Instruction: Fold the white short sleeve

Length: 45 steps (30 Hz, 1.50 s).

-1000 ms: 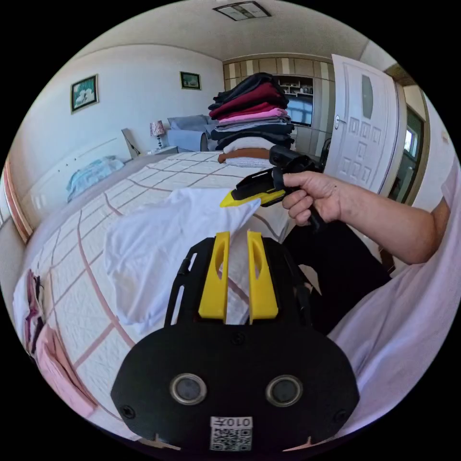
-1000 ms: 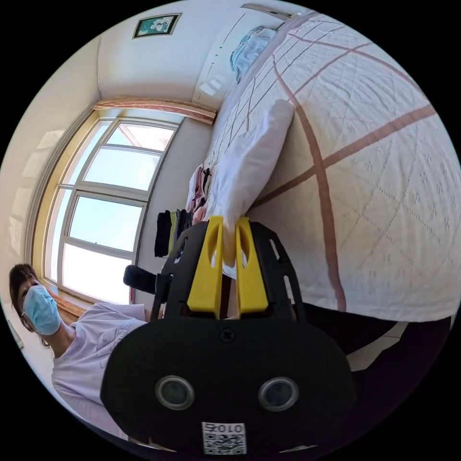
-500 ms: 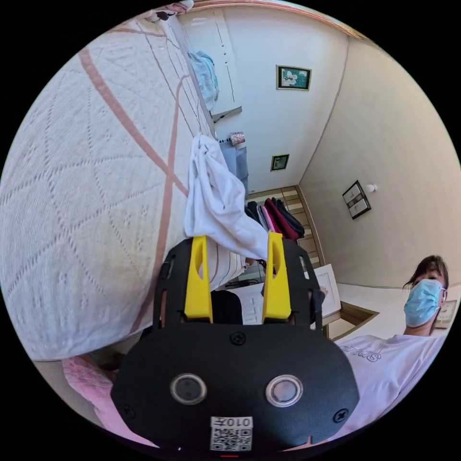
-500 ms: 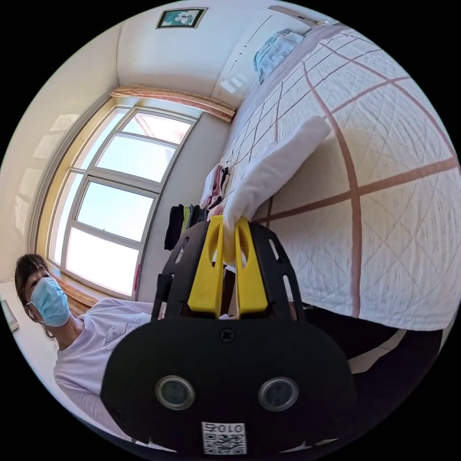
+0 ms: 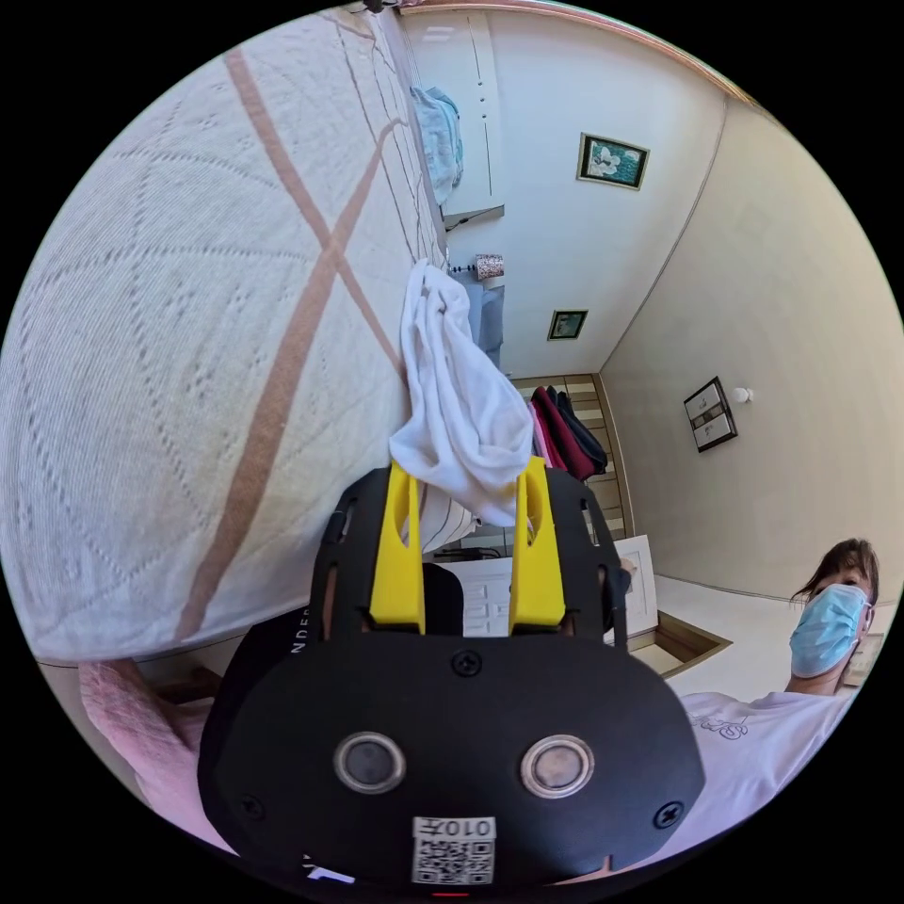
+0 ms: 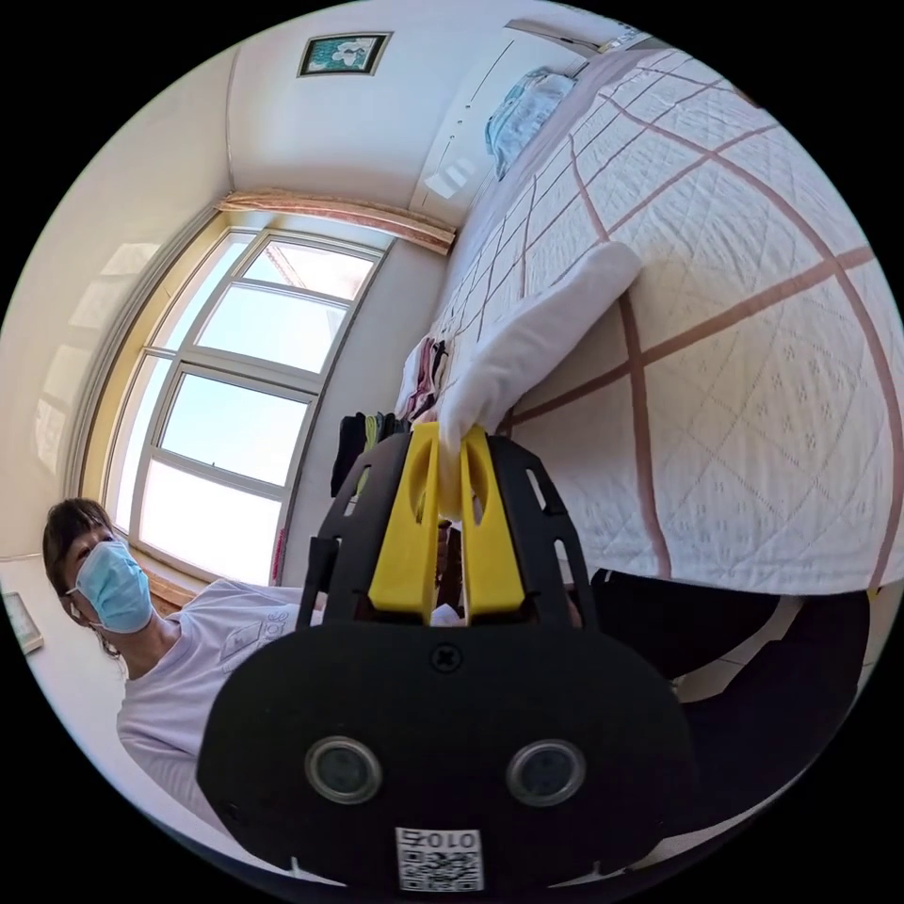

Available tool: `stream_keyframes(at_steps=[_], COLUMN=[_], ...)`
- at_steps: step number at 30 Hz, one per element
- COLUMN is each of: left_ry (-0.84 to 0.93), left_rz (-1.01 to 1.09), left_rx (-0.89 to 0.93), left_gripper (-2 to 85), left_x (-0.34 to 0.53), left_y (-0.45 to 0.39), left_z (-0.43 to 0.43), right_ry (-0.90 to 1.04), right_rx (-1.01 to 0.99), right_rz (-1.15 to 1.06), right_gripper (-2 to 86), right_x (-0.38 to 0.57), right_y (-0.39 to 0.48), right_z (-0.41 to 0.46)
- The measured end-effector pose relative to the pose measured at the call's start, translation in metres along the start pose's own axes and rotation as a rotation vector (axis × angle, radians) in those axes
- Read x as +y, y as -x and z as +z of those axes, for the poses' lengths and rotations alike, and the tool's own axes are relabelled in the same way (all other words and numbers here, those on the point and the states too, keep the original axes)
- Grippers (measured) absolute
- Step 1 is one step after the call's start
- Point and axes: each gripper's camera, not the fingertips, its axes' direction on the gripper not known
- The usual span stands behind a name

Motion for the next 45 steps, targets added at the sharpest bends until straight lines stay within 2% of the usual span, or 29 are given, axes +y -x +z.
stream_keyframes(at_steps=[4,10,18,20,23,30,35,42,45], left_ry=[0.004,0.037,0.068,0.077,0.103,0.122,0.111,0.088,0.107], left_rz=[0.062,0.056,0.229,0.237,0.239,0.201,0.311,0.52,0.491], left_rx=[-0.079,-0.065,-0.173,-0.184,-0.191,-0.142,-0.111,0.066,0.099], left_gripper=[9.8,6.1,4.9,4.8,4.7,4.3,4.3,4.5,4.7], left_x=[-0.001,-0.005,-0.008,-0.009,-0.011,-0.011,-0.028,-0.069,-0.121], left_y=[0.003,0.028,0.015,0.018,0.025,0.043,0.005,-0.095,-0.102], left_z=[-0.002,0.002,0.012,0.013,0.014,0.012,0.006,-0.004,0.017], right_ry=[0.041,0.053,0.054,0.026,0.025,0.029,0.025,-0.014,0.03], right_rx=[0.046,0.11,0.128,0.093,0.17,0.209,0.296,0.242,0.299], right_rz=[0.048,0.102,0.102,0.097,0.081,0.079,-0.137,-0.391,-0.434], right_gripper=[5.3,5.6,5.8,5.2,4.4,3.5,3.9,4.3,4.3], right_x=[0.01,0.03,0.026,0.023,0.022,0.016,-0.012,-0.06,-0.104], right_y=[-0.023,-0.054,-0.058,-0.057,-0.045,-0.029,0.055,0.169,0.19], right_z=[0.003,0.015,0.031,0.033,0.034,0.04,0.03,-0.007,-0.009])
